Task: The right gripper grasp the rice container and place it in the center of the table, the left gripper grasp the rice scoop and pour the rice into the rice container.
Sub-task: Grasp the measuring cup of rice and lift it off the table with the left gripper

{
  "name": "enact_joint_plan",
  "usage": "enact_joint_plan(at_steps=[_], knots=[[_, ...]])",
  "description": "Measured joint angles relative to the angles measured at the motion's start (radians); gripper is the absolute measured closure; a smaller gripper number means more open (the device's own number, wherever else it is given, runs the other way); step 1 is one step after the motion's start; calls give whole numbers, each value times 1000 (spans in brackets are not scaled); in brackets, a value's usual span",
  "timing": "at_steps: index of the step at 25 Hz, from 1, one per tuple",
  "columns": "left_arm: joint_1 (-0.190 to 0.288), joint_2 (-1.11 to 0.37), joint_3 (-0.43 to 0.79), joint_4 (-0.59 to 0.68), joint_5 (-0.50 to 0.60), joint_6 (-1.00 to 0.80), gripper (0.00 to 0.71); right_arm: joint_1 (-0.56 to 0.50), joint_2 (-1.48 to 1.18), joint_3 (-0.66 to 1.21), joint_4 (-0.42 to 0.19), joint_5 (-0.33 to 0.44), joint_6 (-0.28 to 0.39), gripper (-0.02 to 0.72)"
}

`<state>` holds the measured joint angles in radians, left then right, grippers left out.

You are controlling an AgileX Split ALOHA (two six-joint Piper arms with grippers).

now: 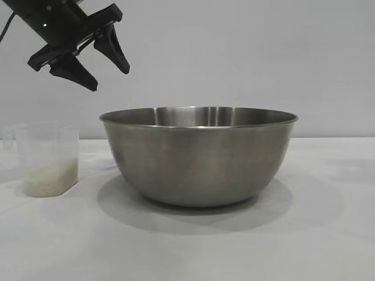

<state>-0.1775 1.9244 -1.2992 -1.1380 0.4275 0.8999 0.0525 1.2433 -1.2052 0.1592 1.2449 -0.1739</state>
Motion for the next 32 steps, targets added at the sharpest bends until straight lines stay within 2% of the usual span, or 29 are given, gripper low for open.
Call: enact_joint_plan(at_steps=[12,19,24,32], knots=[[0,0,0,2,5,0,228,0,-583,488,13,-10,0,258],[0,0,0,2,5,0,228,0,-889,684,0,-74,0,258],[0,0,0,2,5,0,228,0,-1054,715,-18,-103,11,258],[0,0,0,4,7,0,228,0,-1256,715,-20,-100,15,258]])
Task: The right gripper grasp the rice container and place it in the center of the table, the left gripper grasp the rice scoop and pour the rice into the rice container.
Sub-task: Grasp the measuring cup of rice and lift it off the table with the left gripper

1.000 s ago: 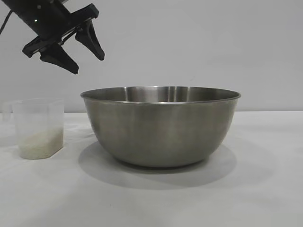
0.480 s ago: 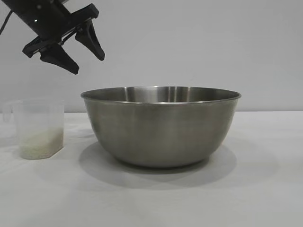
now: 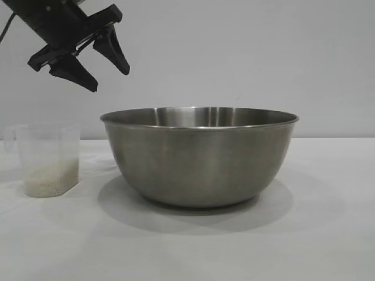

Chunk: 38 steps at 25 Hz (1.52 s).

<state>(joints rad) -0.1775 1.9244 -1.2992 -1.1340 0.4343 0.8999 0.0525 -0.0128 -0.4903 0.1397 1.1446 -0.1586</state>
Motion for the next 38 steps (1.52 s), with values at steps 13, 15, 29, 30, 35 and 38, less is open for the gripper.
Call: enact_joint_plan(at_steps=[13,15,29,30,35,38], knots=[[0,-79,0,213,77,0,228,0,-4,0,0,0,13,258],[6,-134,0,262,84,-21,228,0,-4,0,0,0,13,258],[39,-443,0,623,463,-500,228,0,-4,0,0,0,13,258],[39,-461,0,629,502,-502,228,0,-4,0,0,0,13,258],[39,-551,47,711,603,-538,228,0,-4,0,0,0,13,258],[39,-612,113,814,597,-573,228,0,-4,0,0,0,13,258]])
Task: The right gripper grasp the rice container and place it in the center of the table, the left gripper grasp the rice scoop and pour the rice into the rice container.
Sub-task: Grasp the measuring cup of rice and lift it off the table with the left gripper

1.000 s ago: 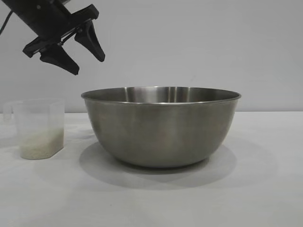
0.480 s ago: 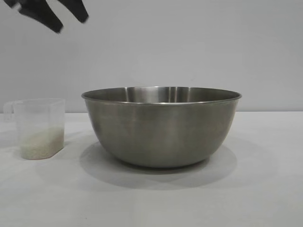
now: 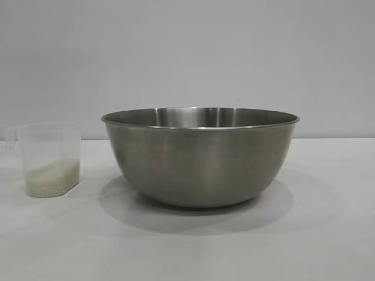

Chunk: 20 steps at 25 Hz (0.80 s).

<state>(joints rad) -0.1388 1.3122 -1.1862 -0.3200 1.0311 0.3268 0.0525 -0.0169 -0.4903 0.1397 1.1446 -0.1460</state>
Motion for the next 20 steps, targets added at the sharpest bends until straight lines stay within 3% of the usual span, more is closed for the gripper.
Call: enact_joint_plan(at_steps=[4,8,16,20], knots=[[0,-87,133,105,-114,-49,228,0,0,0,0,0,0,258],[0,-165,294,129,-324,-64,228,0,0,0,0,0,0,258],[-2,-264,620,33,-787,-64,228,0,0,0,0,0,0,258],[-48,-305,745,-29,-994,-64,228,0,0,0,0,0,0,258]])
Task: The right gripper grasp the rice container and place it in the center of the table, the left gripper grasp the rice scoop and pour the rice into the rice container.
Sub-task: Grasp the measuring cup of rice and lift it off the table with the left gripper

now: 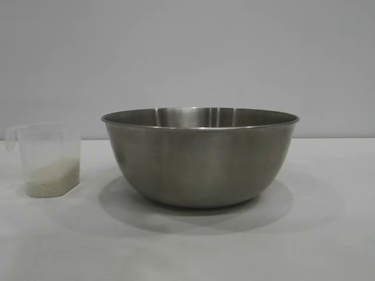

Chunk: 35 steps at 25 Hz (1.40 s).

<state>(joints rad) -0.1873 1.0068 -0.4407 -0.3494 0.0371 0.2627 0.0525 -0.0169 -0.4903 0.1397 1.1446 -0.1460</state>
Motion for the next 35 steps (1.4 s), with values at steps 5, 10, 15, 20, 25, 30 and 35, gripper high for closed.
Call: enact_joint_plan(at_steps=[5,10,15,20,25,30,35], knots=[[-95,-8,154,-24,-273,-7,228,0,0,0,0,0,0,258],[-182,-10,311,-24,-554,-49,228,0,0,0,0,0,0,258],[-198,-10,420,-2,-729,-77,228,0,0,0,0,0,0,258],[-200,-10,456,32,-854,-103,228,0,0,0,0,0,0,258],[-200,81,456,54,-948,-108,228,0,0,0,0,0,0,258],[-200,288,456,97,-1134,-147,228,0,0,0,0,0,0,258],[-200,475,456,132,-1167,-187,228,0,0,0,0,0,0,258]])
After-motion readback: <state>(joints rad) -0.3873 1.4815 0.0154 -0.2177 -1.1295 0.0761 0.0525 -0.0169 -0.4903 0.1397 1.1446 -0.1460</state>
